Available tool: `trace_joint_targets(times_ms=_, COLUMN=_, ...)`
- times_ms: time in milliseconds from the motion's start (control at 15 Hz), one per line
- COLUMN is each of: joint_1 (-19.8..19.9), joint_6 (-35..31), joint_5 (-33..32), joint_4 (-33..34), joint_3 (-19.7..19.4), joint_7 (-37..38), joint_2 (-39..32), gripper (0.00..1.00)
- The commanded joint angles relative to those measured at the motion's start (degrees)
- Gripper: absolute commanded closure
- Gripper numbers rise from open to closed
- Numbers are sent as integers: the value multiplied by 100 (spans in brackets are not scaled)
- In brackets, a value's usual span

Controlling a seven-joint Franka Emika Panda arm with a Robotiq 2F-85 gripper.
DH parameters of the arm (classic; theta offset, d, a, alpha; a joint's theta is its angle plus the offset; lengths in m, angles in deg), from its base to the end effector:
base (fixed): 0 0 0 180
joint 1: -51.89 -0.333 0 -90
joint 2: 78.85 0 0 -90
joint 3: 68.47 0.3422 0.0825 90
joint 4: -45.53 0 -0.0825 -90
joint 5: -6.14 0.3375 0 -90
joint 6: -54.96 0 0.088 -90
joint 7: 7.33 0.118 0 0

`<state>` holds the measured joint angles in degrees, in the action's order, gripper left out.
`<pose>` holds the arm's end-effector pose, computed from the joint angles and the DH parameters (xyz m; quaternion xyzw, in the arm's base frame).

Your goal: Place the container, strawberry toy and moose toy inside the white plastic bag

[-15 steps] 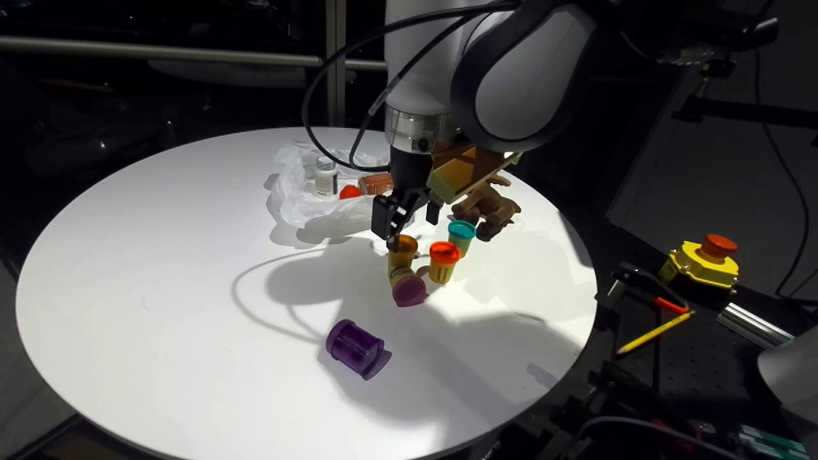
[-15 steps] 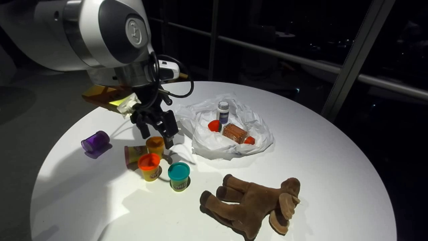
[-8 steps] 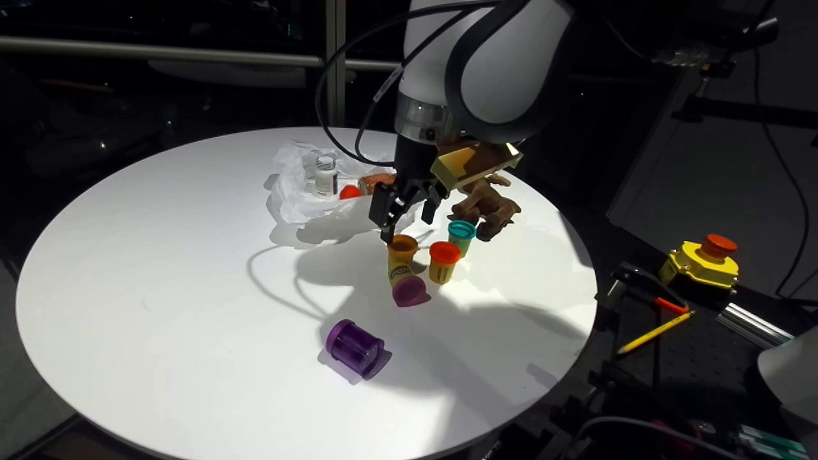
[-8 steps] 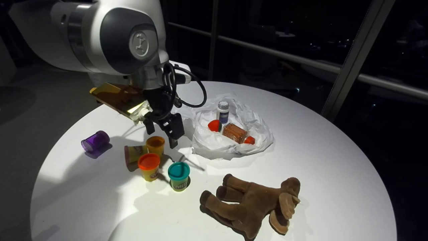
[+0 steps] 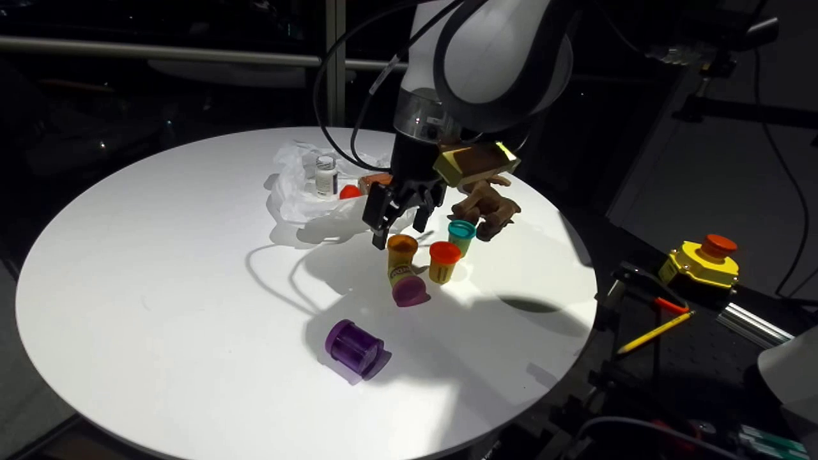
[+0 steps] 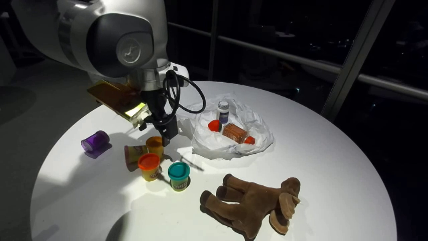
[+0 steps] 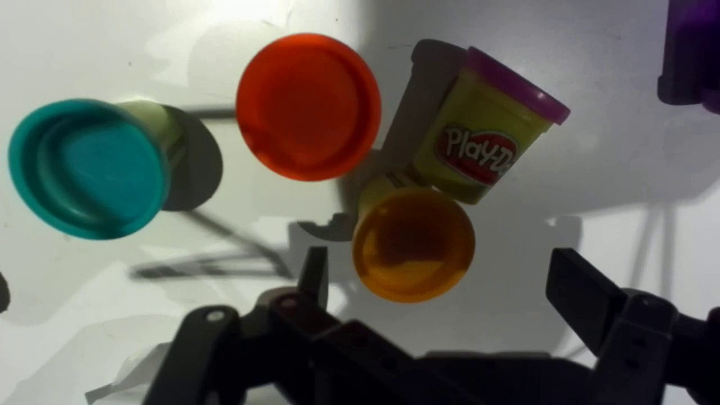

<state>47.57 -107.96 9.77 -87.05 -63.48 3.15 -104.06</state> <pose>0.5162 0.0814 0.2172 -0.9976 0.0450 -0.0394 0.0363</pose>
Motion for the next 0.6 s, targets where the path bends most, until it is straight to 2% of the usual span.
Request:
trace_joint_targets(times_ms=0, joint_1=-7, joint_6=164, joint_5=91, joint_4=-48, joint_3=18, joint_7=-188, joint_2=39, gripper=0)
trace_joint_targets(times_ms=133, joint_1=-92, joint_6=175, joint_5=-4, joint_4=-33, joint_3=-98, joint_7=-116, joint_2=-16, gripper=0)
trace_joint_targets(times_ms=267, joint_1=-154, joint_6=144, joint_5=-75, joint_4=-6, joint_3=-202, joint_7=-56, joint_2=-77, gripper=27)
trace_joint_targets(times_ms=533, joint_1=-128, joint_6=106, joint_5=-42, joint_4=37, joint_3=-232, joint_7=-87, joint_2=-183, gripper=58)
